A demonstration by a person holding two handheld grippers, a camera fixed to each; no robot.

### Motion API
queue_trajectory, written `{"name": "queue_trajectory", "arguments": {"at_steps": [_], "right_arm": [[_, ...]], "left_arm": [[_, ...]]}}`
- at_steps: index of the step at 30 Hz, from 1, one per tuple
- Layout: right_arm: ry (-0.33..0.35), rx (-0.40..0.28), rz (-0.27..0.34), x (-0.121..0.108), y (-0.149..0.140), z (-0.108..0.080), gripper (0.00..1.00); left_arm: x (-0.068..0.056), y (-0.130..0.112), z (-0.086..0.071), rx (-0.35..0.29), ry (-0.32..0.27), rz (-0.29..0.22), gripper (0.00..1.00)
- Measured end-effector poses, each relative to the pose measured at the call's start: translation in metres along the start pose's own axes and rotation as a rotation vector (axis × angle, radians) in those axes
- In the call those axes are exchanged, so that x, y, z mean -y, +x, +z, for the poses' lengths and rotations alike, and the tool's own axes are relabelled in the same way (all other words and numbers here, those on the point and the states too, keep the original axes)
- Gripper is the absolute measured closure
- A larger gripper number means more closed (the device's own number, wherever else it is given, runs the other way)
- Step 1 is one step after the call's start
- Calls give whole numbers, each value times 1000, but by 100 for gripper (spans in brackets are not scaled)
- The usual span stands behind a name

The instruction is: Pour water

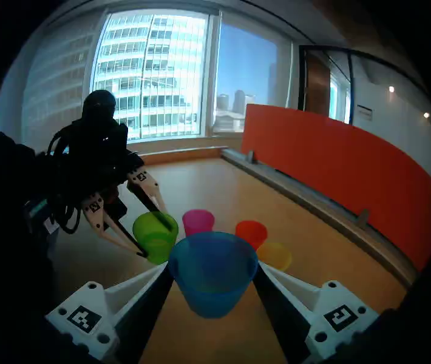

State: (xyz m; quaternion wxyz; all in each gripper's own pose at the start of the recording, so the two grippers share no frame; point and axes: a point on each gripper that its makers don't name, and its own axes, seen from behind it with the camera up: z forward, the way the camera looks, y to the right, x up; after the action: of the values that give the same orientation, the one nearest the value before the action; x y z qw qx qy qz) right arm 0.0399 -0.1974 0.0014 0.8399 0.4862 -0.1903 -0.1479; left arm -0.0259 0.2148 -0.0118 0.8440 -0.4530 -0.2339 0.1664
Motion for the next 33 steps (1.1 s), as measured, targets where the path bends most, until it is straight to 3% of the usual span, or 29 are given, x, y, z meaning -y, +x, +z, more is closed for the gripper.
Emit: {"name": "queue_trajectory", "arguments": {"at_steps": [18,33], "right_arm": [[51,138,-3,10,-58,14,8],[69,178,4,16,-80,21,8]], "left_arm": [[-6,-21,23,77,-38,-3,16],[-10,-27,39,89,-65,-21,16]]}}
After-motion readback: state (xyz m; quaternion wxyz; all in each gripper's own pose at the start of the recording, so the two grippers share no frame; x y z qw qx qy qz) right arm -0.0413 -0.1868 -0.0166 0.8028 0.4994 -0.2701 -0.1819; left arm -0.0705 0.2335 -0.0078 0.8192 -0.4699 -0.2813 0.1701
